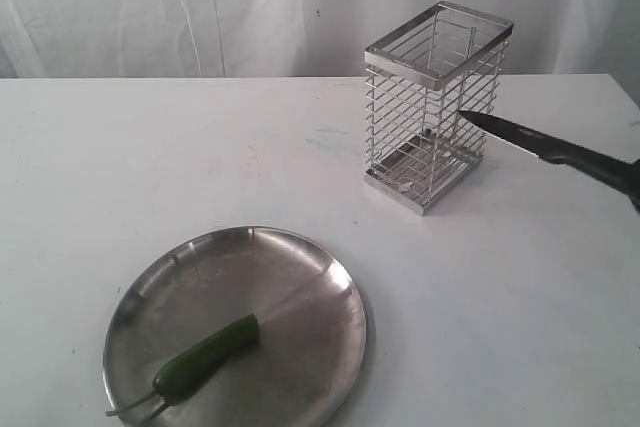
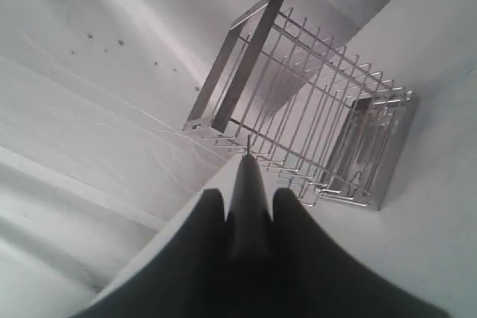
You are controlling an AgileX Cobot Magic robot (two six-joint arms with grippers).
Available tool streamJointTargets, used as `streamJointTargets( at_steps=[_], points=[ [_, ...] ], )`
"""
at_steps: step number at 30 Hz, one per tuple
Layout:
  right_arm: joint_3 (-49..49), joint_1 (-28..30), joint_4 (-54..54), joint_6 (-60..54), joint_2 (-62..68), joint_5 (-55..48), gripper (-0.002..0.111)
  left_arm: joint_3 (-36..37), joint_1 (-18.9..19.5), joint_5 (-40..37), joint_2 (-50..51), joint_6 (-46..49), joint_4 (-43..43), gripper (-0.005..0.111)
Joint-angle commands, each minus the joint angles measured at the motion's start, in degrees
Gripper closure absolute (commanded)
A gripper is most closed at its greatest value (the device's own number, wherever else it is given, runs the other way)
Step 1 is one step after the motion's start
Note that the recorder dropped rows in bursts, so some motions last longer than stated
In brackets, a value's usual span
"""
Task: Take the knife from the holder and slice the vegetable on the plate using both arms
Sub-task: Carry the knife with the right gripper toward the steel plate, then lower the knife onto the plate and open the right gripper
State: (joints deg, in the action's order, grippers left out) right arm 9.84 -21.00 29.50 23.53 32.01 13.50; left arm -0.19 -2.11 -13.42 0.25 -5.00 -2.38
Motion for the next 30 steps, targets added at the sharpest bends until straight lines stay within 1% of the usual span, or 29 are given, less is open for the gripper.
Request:
streamJointTargets(
  at_steps=[1, 2, 4, 7, 9, 15, 22, 28, 30],
  points=[
    [-6.34, -1.84, -34.88, 38.64, 2.62, 14.63, 0.108, 0.19, -0.31, 0.16, -0.25, 0.11, 0.56, 0.107],
    [-6.72, -1.84, -39.71, 42.71, 3.95, 17.93, 0.108, 0.19, -0.31, 0.16, -0.25, 0.11, 0.56, 0.107],
    [-6.95, -1.84, -45.47, 45.99, 6.52, 24.50, 0.108, 0.19, -0.31, 0.16, -0.25, 0.11, 0.56, 0.107],
    [-6.99, -1.84, -47.96, 47.33, 10.64, 32.37, 0.108, 0.19, -0.31, 0.16, -0.25, 0.11, 0.56, 0.107],
    [-6.99, -1.84, -48.33, 47.33, 13.36, 35.89, 0.108, 0.19, -0.31, 0.16, -0.25, 0.11, 0.56, 0.107],
    [-7.08, -1.84, -50.40, 48.70, 23.78, 37.73, 0.108, 0.19, -0.31, 0.16, -0.25, 0.11, 0.56, 0.107],
    [-7.08, -1.84, -49.87, 49.13, 36.66, 46.42, 0.108, 0.19, -0.31, 0.16, -0.25, 0.11, 0.56, 0.107],
    [-6.34, -1.84, -49.30, 49.13, 46.85, 48.01, 0.108, 0.19, -0.31, 0.16, -0.25, 0.11, 0.56, 0.107],
    [-4.70, -1.84, -49.41, 49.13, 50.84, 50.98, 0.108, 0.19, -0.31, 0.16, -0.25, 0.11, 0.56, 0.107]
  ],
)
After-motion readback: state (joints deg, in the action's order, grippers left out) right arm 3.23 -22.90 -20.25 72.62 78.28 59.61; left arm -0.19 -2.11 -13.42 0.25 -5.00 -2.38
